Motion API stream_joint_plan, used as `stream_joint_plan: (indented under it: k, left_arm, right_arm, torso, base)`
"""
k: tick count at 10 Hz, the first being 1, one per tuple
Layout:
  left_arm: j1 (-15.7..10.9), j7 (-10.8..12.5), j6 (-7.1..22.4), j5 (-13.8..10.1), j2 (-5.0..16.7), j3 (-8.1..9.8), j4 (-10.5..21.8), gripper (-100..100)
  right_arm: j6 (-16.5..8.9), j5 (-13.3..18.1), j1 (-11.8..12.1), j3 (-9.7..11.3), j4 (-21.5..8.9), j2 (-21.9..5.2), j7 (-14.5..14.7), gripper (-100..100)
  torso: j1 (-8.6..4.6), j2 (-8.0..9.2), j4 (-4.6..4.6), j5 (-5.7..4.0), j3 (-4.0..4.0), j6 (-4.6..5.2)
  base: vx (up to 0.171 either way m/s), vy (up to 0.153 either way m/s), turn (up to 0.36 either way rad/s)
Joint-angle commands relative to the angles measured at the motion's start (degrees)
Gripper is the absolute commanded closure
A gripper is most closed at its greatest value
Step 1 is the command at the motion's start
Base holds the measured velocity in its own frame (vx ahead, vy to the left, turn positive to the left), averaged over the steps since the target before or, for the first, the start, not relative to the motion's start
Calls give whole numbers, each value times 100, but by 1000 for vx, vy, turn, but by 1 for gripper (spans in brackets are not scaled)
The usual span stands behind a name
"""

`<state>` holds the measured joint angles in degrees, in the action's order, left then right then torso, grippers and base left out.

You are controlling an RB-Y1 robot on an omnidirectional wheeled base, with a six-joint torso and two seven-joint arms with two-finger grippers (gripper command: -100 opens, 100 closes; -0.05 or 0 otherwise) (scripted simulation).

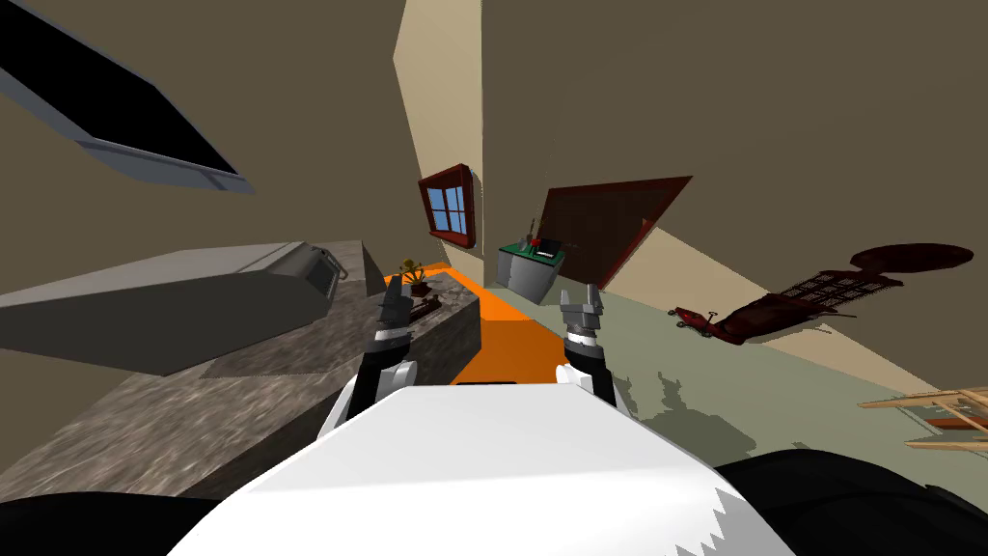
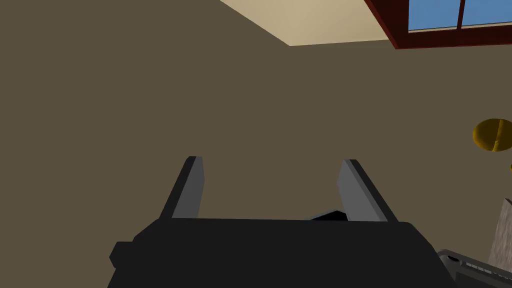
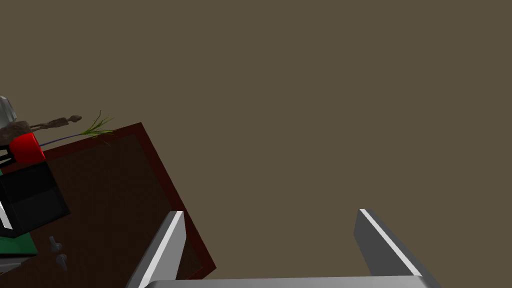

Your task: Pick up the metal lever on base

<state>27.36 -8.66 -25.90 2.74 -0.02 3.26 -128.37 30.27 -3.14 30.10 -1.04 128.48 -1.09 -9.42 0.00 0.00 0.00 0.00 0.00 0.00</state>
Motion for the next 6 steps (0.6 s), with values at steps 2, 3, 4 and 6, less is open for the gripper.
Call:
stream_joint_plan:
  k: [2, 3, 4, 6]
  left_arm:
    - [-41, 79, 169, -35, 278, 26, -26, -100]
    - [-64, 132, 284, -64, 398, 42, -39, -100]
    - [-90, 198, 427, -107, 514, 62, -50, -100]
    - [-156, 364, 762, -238, 738, 125, -64, -100]
  right_arm:
    - [0, 0, 0, 0, 0, 0, 0, 0]
    - [0, 0, 1, 1, 0, 1, 0, 0]
    - [0, 0, 2, 1, 0, 1, 0, 0]
    - [1, 0, 2, 1, 1, 1, 0, 0]
  torso:
    - [-10, -10, -2, -2, -5, 1]
    - [-29, -32, -6, -6, -17, 1]
    - [-45, -54, -11, -10, -30, 1]
    - [-61, -73, -16, -14, -42, 1]
  base:
    - [69, -62, -46]
    - [161, -130, -56]
    - [175, -157, -61]
    - [208, -155, -66]
